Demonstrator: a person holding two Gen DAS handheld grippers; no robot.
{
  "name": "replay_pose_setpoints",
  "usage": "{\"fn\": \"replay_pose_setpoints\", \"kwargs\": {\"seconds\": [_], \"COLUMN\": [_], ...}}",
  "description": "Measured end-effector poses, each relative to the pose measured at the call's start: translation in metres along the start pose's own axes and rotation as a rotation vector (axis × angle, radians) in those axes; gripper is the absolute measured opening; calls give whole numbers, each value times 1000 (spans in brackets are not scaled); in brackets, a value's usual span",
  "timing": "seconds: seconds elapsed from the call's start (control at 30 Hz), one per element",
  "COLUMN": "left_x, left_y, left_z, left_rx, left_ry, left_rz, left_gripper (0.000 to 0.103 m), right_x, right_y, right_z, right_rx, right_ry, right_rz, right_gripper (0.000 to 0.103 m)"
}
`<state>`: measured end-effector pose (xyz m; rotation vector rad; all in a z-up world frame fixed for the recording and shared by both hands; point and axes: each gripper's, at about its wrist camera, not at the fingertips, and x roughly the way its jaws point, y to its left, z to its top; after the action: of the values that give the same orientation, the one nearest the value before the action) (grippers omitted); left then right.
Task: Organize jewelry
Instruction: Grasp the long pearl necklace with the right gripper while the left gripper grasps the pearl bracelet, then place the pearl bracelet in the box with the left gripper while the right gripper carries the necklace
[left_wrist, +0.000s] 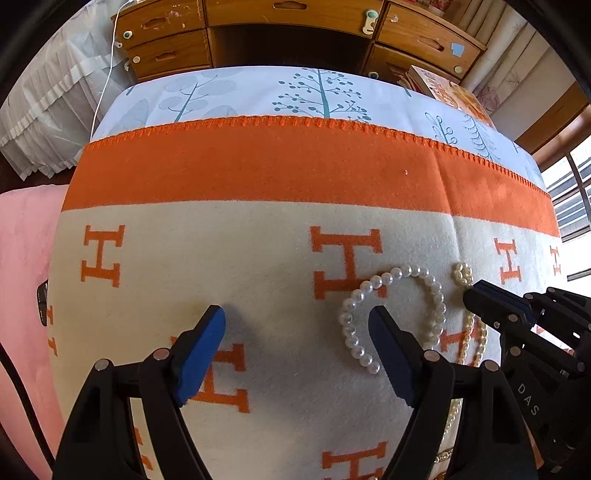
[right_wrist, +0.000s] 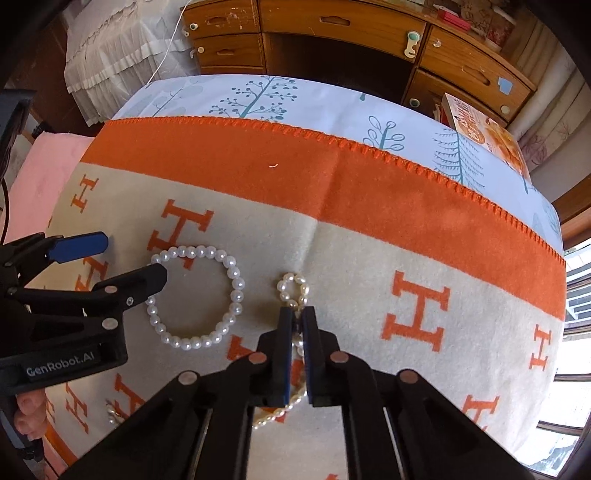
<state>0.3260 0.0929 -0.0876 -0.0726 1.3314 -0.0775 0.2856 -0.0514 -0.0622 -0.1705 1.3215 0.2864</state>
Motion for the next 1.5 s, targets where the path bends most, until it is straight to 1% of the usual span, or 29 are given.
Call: {"fn": "replay_pose_setpoints", "kwargs": {"seconds": [0.07,0.17,0.2,0.3,0.37,0.4,0.43,0.47,0.53,0.63,0.7,0.87,1.03,1.17,1.4,1.5], "left_x": [1,2,1,3,1,0,-1,-2,-2,-8,-19,-59,-112,-149,-195,-208], "left_y": [-3,-6,-7,-16,-19,-21,-22,-23,-24,-27,-30,-48,-69,-89,-135,-160], "left_z": [1,3,2,4,4,4,4,4,4,-5,-15,-29,-48,-65,-99,-114], "left_rx": [5,12,14,40,49,52,54,50,32,23,30,54,90,122,208,252], "left_ry": [2,5,3,-13,-20,-23,-24,-17,-11,-24,-49,-124,-208,-258,-300,-312], "left_rz": [7,10,16,59,56,54,49,39,27,16,20,-11,-55,-97,-159,-179], "left_gripper": [78,78,76,63,50,36,16,7,5,5,5,5,5,5,5,5], "right_x": [-4,-13,-16,-25,-30,-32,-35,-37,-42,-51,-61,-101,-156,-203,-271,-290], "right_y": [-7,-17,-19,-25,-27,-27,-29,-30,-31,-36,-38,-42,-45,-52,-67,-77], "right_z": [-1,-3,-5,-12,-16,-19,-22,-24,-29,-38,-45,-67,-93,-118,-164,-186], "right_rx": [31,83,96,124,136,140,145,149,158,175,182,183,193,207,232,246], "right_ry": [-21,-54,-63,-81,-91,-96,-102,-109,-124,-145,-166,-245,-369,-476,-630,-684], "right_rz": [7,50,63,95,107,116,125,132,149,172,186,215,243,256,243,215], "right_gripper": [5,5,5,5,5,5,5,5,5,5,5,5,5,5,5,5]}}
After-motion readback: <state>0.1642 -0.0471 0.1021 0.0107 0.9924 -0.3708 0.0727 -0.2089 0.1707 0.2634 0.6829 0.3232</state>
